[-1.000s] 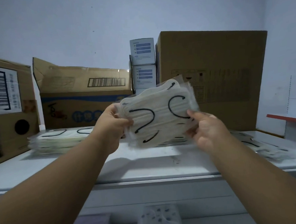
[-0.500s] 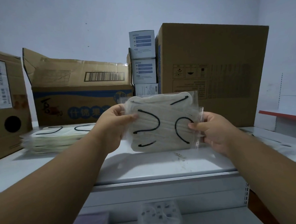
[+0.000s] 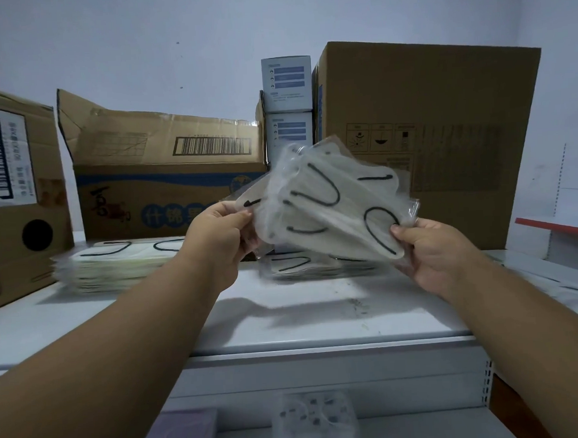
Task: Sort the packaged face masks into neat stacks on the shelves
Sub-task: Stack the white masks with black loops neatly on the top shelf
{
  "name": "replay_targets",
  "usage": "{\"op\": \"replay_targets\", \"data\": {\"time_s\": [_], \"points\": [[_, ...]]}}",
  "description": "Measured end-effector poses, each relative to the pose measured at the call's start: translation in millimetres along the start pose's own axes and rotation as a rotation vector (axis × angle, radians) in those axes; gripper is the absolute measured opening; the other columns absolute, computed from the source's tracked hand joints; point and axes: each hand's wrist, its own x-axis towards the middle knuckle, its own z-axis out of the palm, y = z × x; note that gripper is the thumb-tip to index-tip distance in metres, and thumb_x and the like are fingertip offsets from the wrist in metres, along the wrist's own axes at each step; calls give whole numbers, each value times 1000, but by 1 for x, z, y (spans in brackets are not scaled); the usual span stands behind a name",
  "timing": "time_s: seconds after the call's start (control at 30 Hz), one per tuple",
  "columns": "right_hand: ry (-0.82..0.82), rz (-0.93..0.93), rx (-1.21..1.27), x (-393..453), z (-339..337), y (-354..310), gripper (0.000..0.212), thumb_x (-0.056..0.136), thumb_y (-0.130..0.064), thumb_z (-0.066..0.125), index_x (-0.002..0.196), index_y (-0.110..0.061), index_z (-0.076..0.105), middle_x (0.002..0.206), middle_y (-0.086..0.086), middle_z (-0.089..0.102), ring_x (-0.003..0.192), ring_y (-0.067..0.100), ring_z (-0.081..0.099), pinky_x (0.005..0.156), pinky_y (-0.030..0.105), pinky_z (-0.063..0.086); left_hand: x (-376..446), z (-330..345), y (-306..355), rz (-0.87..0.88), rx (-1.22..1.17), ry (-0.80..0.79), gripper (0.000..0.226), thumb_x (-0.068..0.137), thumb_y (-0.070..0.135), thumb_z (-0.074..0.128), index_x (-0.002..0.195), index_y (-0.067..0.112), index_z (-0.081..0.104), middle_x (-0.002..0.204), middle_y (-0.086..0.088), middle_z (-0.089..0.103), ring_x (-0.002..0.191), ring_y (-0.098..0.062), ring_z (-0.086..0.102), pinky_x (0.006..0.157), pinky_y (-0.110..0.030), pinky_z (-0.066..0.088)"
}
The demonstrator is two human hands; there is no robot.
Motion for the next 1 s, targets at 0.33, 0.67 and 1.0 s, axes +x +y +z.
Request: {"op": "replay_targets", "data": {"time_s": [0.33, 0.67, 1.0], "points": [[-139, -153, -320, -1, -5, -3, 45, 95, 4, 53, 61, -20, 68, 76, 15, 66, 68, 23, 63, 63, 35, 53, -7, -4, 7, -102, 55, -184, 26, 103, 15, 45, 112, 5, 66, 98, -14, 71, 81, -26, 69, 82, -45, 58], [-226, -221, -533, -10, 3, -12, 19, 94, 8, 56, 102, 1, 71, 103, 25, 72, 100, 42, 68, 95, 52, 53, 4, 1, 47, -342, 528, -617, 22, 89, 22, 58, 99, 4, 65, 80, -9, 70, 68, -20, 68, 64, -35, 58], [-138, -191, -463, -7, 5, -12, 18, 93, 7, 56, 95, -2, 72, 96, 22, 73, 83, 28, 69, 86, 45, 57, 25, 0, 36, -141, 645, -334, 14, 93, 11, 64, 95, 2, 75, 87, -18, 71, 78, -31, 67, 87, -49, 58]]}}
